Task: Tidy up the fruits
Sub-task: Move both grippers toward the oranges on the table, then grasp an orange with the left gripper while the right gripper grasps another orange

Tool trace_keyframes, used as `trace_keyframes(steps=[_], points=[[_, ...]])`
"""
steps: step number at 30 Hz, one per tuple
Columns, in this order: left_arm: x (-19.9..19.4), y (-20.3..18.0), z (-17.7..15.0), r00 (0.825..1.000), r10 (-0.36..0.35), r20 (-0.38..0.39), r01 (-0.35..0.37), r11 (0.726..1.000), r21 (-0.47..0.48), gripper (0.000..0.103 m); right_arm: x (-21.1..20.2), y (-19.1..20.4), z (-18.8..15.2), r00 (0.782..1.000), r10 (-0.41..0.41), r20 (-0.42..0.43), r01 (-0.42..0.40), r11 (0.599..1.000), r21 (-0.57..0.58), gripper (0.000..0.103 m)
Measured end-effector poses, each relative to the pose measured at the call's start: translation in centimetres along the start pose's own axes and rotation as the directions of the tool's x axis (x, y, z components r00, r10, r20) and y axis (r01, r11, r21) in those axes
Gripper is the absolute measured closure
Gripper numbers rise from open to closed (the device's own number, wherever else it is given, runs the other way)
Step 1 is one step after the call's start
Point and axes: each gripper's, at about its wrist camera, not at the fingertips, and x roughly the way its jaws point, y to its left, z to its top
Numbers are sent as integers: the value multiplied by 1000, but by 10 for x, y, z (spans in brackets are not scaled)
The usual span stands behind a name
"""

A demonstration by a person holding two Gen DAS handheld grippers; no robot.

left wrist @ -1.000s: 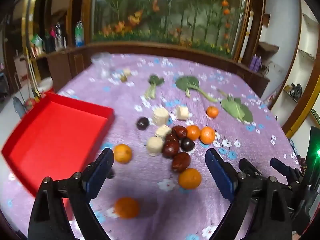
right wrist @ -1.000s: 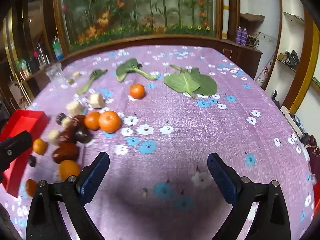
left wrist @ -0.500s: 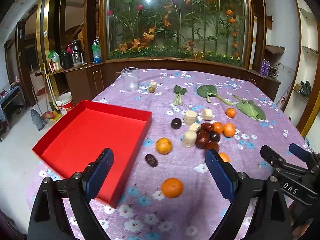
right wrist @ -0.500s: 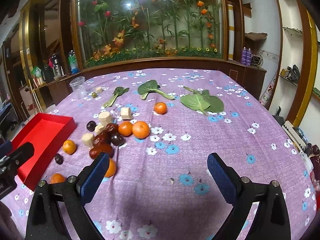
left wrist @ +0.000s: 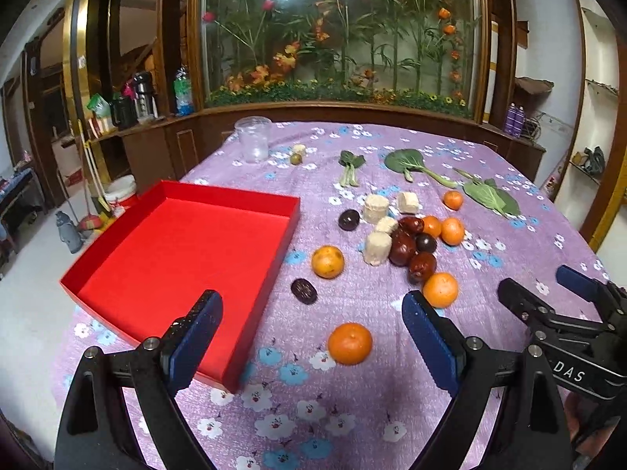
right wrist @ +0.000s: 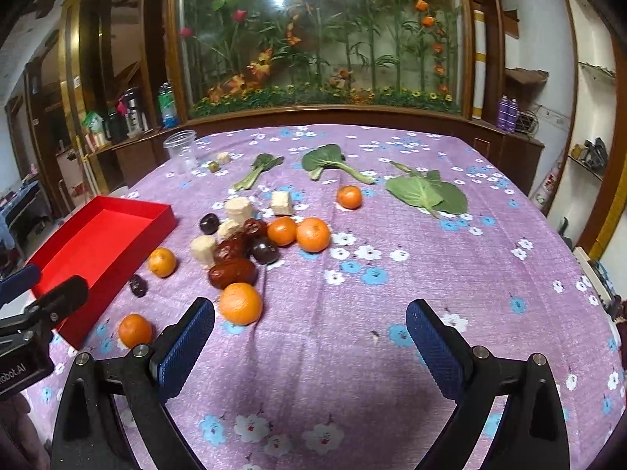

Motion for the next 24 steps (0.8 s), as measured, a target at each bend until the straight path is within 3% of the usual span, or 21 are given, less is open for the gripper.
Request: trace_keyframes(steps=[4, 10, 18, 24], points=[[2, 2, -5, 999, -32, -9, 32, 999, 1, 11, 6, 5, -2, 999, 48, -24, -48, 999, -14, 13], [6, 5, -10, 989, -137, -53, 138, 990, 20, 40, 16, 12, -4, 992, 109, -69, -111, 993, -30, 25], [22, 2, -26, 966, -224, -127, 233, 971, 61, 41, 29, 29, 2, 979, 166, -120, -178, 979, -99, 25], [44, -4, -21, 950, -249, -190, 264, 963, 58, 62, 47, 37, 6, 972, 164, -167, -186, 974, -127, 26]])
